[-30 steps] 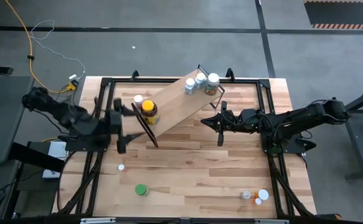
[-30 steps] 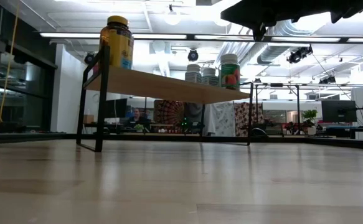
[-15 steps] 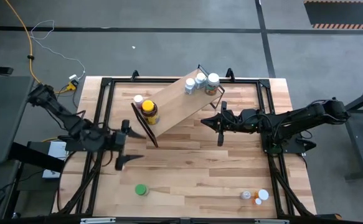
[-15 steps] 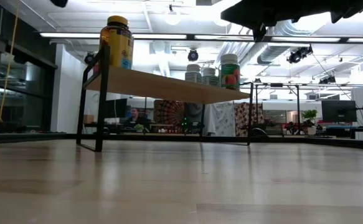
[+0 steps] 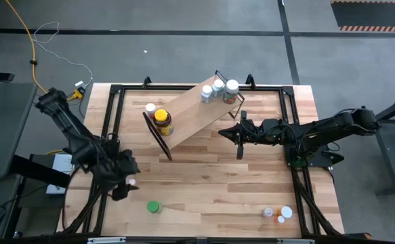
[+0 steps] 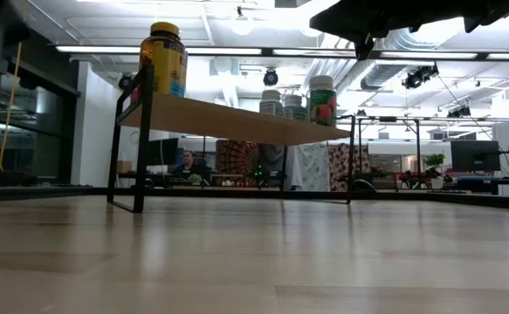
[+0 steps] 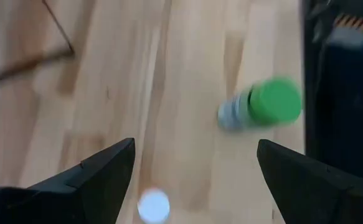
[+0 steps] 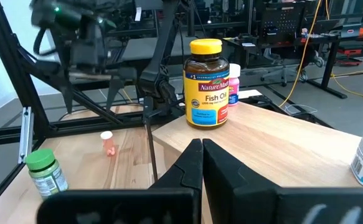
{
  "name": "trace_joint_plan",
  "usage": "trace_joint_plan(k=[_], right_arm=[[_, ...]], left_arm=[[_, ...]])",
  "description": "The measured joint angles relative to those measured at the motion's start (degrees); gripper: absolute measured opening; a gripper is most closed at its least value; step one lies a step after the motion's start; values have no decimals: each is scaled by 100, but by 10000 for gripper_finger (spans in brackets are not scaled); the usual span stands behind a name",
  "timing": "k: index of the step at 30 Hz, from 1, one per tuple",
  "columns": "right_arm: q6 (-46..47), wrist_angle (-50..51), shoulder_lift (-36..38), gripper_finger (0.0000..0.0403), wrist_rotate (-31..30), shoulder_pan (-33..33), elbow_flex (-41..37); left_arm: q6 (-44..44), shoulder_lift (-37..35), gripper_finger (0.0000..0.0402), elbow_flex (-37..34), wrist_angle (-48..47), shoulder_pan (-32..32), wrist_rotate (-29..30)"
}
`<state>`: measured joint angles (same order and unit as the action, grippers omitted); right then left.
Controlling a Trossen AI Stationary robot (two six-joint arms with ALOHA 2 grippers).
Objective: Pick and place medicine bottles onto shelf by color
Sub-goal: Put the left light pink medicine bottle on the shelf
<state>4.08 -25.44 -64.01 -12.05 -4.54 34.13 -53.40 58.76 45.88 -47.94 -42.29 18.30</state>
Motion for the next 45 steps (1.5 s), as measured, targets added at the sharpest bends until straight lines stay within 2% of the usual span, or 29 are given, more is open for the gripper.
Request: trace_joint_plan(k=[4,14,21,35,41,45], right_arm=[[0,36,0,0,0,0,0],[0,61,0,0,0,0,0],[0,62,0,0,0,0,0],[0,62,0,0,0,0,0],[0,81,0,0,0,0,0],[0,86,0,0,0,0,0]], left_arm=[[-379,606,328,-3,-337,-274,-357],[-456,1646,328,-3,-438,-556,-636],[-340,1860,328,-3,-503,-487,-409],[-59,1886,328,-3,-444,-270,-331],[984,2307,328,47,-344,-289,-305],[2345,2702,328,243,-350,-322,-515]])
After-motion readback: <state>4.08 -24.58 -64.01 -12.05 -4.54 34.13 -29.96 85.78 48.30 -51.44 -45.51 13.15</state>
